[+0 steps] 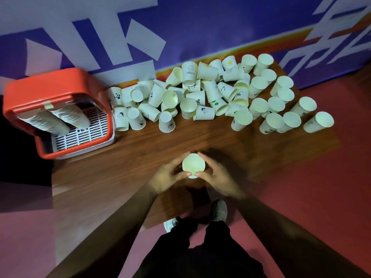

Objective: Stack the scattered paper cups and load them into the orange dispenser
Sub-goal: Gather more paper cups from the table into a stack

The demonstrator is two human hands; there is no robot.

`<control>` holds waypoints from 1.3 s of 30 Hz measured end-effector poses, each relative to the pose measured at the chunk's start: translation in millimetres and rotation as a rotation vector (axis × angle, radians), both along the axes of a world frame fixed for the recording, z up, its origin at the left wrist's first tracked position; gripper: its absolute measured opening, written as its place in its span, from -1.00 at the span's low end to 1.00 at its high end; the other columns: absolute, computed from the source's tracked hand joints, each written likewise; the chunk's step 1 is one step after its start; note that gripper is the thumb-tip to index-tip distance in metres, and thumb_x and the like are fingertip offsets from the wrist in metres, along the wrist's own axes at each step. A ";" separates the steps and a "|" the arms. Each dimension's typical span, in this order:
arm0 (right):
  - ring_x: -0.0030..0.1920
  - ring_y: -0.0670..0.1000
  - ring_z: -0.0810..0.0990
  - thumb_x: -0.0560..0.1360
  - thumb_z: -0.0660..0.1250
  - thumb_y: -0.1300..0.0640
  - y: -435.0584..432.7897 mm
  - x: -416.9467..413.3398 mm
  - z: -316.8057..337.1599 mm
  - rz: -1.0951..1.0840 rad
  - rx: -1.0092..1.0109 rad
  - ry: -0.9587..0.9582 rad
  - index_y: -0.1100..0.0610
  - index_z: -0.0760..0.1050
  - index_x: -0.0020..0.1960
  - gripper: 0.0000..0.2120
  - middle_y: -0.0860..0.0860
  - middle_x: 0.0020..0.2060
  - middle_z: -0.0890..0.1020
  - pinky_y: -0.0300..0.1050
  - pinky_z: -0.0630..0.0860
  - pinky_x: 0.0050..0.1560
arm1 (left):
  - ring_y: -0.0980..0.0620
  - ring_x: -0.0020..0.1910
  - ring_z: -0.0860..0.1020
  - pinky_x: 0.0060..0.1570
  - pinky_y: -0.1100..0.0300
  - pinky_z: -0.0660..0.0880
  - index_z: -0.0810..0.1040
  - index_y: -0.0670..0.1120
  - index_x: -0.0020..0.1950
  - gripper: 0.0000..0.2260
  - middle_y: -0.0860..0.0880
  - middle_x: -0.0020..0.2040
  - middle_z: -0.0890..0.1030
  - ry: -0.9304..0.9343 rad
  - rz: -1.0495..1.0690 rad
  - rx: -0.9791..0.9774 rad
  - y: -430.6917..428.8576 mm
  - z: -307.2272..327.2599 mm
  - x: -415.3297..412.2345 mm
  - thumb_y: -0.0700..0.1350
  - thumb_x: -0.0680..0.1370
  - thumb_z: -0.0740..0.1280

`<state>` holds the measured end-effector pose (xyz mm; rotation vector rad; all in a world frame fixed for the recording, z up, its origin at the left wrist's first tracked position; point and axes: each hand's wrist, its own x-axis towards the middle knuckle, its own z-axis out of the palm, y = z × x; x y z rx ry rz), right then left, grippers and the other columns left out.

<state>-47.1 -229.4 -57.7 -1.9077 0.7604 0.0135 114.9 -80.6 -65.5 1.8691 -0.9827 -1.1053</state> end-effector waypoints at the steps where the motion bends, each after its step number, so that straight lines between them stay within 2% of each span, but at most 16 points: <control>1: 0.36 -0.29 0.33 0.47 0.45 -0.01 -0.6 -0.9 -2.6 0.043 -0.030 0.008 -0.02 0.32 0.50 -0.35 -0.12 0.44 0.41 -0.51 0.22 0.29 | 0.25 0.45 0.35 0.50 0.28 0.24 0.34 0.11 0.50 -0.43 0.08 0.49 0.41 -0.008 0.010 0.011 0.8 -1.1 -1.2 -0.11 0.55 0.46; 3: 0.37 -0.30 0.30 0.48 0.45 0.00 -2.1 -2.7 -7.4 0.078 -0.072 -0.003 0.00 0.31 0.50 -0.36 -0.11 0.45 0.40 -0.55 0.18 0.30 | 0.14 0.45 0.42 0.50 0.09 0.31 0.37 0.20 0.47 -0.45 0.06 0.47 0.46 -0.026 0.040 0.030 2.2 -2.9 -4.3 -0.04 0.54 0.48; 6: 0.36 -0.24 0.36 0.48 0.46 0.02 -7.5 -4.0 -9.3 0.065 -0.108 -0.074 0.08 0.40 0.45 -0.42 -0.09 0.37 0.47 -0.38 0.32 0.34 | 0.09 0.40 0.48 0.44 -0.03 0.41 0.42 0.29 0.43 -0.43 0.09 0.41 0.52 -0.048 0.067 0.076 3.3 -3.3 -5.1 0.28 0.45 0.46; 7: 0.35 -0.17 0.40 0.48 0.46 0.03 -13.2 -4.1 -9.0 0.041 -0.118 -0.095 0.10 0.43 0.42 -0.46 -0.07 0.33 0.48 -0.36 0.36 0.31 | 0.07 0.36 0.51 0.39 -0.06 0.45 0.45 0.26 0.40 -0.46 0.10 0.36 0.53 -0.071 0.093 0.088 1.8 -2.1 -4.6 0.31 0.44 0.44; 9: 0.31 -0.04 0.48 0.51 0.42 0.00 -33.3 -5.1 -6.2 -0.022 -0.145 -0.074 0.09 0.47 0.37 -0.54 -0.01 0.30 0.49 -0.17 0.45 0.29 | 0.05 0.25 0.55 0.29 -0.05 0.52 0.51 0.13 0.32 -0.60 0.06 0.25 0.52 -0.137 0.167 0.092 -6.9 7.6 -2.5 0.16 0.52 0.45; 11: 0.27 0.02 0.49 0.52 0.38 -0.01 -67.0 -7.2 -2.2 -0.047 -0.246 0.002 0.08 0.46 0.34 -0.58 0.04 0.29 0.46 -0.09 0.46 0.24 | 0.07 0.16 0.54 0.22 0.02 0.54 0.54 0.01 0.29 -0.67 0.01 0.16 0.50 -0.238 0.223 0.079 -21.9 15.9 3.6 0.03 0.56 0.43; 14: 0.29 0.10 0.47 0.52 0.36 0.01 -126.0 -7.1 4.2 -0.071 -0.408 0.098 0.13 0.44 0.33 -0.57 0.11 0.32 0.41 -0.02 0.47 0.24 | 0.07 0.14 0.51 0.17 0.10 0.50 0.53 -0.09 0.32 -0.65 -0.02 0.15 0.49 -0.364 0.261 0.090 -58.5 26.6 14.5 0.01 0.58 0.41; 17: 0.21 0.22 0.50 0.48 0.40 0.10 -173.0 -1.9 4.0 -0.079 -0.509 0.102 0.25 0.48 0.26 -0.60 0.21 0.23 0.45 0.06 0.48 0.19 | -0.04 0.16 0.52 0.17 0.09 0.47 0.51 -0.16 0.32 -0.63 -0.13 0.20 0.54 -0.415 0.297 0.143 -106.3 24.6 28.6 -0.03 0.58 0.41; 21: 0.17 0.26 0.50 0.48 0.37 0.13 -211.4 7.8 2.3 -0.024 -0.615 0.163 0.28 0.47 0.24 -0.62 0.24 0.21 0.46 0.06 0.48 0.09 | -0.07 0.07 0.60 0.06 0.15 0.47 0.53 -0.17 0.29 -0.65 -0.11 0.07 0.65 -0.340 0.391 0.254 -169.3 20.3 44.7 -0.03 0.57 0.40; 25: 0.23 0.23 0.46 0.49 0.35 0.10 -231.3 15.4 -9.9 0.033 -0.632 0.249 0.27 0.45 0.27 -0.59 0.22 0.24 0.43 0.04 0.45 0.13 | -0.13 -0.08 0.71 0.08 -0.05 0.63 0.51 -0.11 0.30 -0.62 -0.14 -0.10 0.72 -0.156 0.466 0.374 -212.4 2.6 56.5 0.01 0.53 0.36; 28: 0.23 0.21 0.44 0.50 0.32 0.15 -241.0 16.7 -22.7 0.088 -0.652 0.275 0.26 0.48 0.25 -0.64 0.20 0.22 0.44 0.03 0.43 0.17 | -0.16 -0.09 0.70 0.04 -0.08 0.66 0.50 -0.04 0.15 -0.82 -0.20 -0.04 0.70 0.008 0.527 0.360 -233.5 -10.0 56.2 -0.05 0.57 0.33; 30: 0.17 0.22 0.48 0.48 0.33 0.19 -245.4 16.3 -29.3 0.124 -0.685 0.252 0.25 0.56 0.13 -0.75 0.19 0.17 0.47 0.03 0.45 0.11 | -0.16 -0.08 0.68 0.04 -0.04 0.66 0.52 -0.05 -0.01 -0.92 -0.18 -0.02 0.68 0.044 0.529 0.356 -239.9 -16.9 55.5 -0.06 0.57 0.33; 32: 0.08 0.23 0.52 0.46 0.34 0.24 -248.9 15.9 -33.0 0.134 -0.698 0.206 0.25 0.59 -0.01 -0.86 0.18 0.09 0.51 0.02 0.49 0.01 | -0.18 -0.09 0.71 0.05 -0.08 0.65 0.57 -0.10 -0.11 -0.81 -0.20 -0.07 0.71 0.045 0.530 0.363 -243.2 -26.3 57.0 0.03 0.48 0.38; 34: 0.02 0.23 0.55 0.45 0.35 0.26 -248.4 14.0 -31.8 0.122 -0.696 0.154 0.26 0.58 -0.09 -0.92 0.18 0.03 0.53 0.00 0.49 -0.05 | -0.23 -0.09 0.71 0.04 -0.13 0.66 0.57 -0.17 -0.06 -0.82 -0.26 -0.07 0.71 0.105 0.593 0.354 -243.8 -27.6 55.0 -0.06 0.50 0.42; 36: 0.00 0.20 0.55 0.43 0.37 0.26 -247.0 10.9 -27.3 0.083 -0.665 0.101 0.26 0.59 -0.10 -0.92 0.18 0.00 0.54 -0.04 0.47 -0.06 | -0.23 -0.14 0.69 -0.02 -0.08 0.67 0.55 -0.19 -0.02 -0.95 -0.32 -0.04 0.68 0.163 0.626 0.324 -244.5 -22.6 50.9 -0.21 0.58 0.35; 39: -0.03 0.16 0.57 0.40 0.44 0.28 -239.5 3.3 -15.8 0.014 -0.545 -0.045 0.25 0.59 -0.13 -0.93 0.14 -0.03 0.53 -0.05 0.52 -0.03 | -0.01 -0.37 0.66 -0.24 0.10 0.64 0.55 -0.21 -0.09 -0.91 -0.27 -0.19 0.66 0.155 0.628 0.251 -235.7 -13.8 44.8 -0.27 0.60 0.29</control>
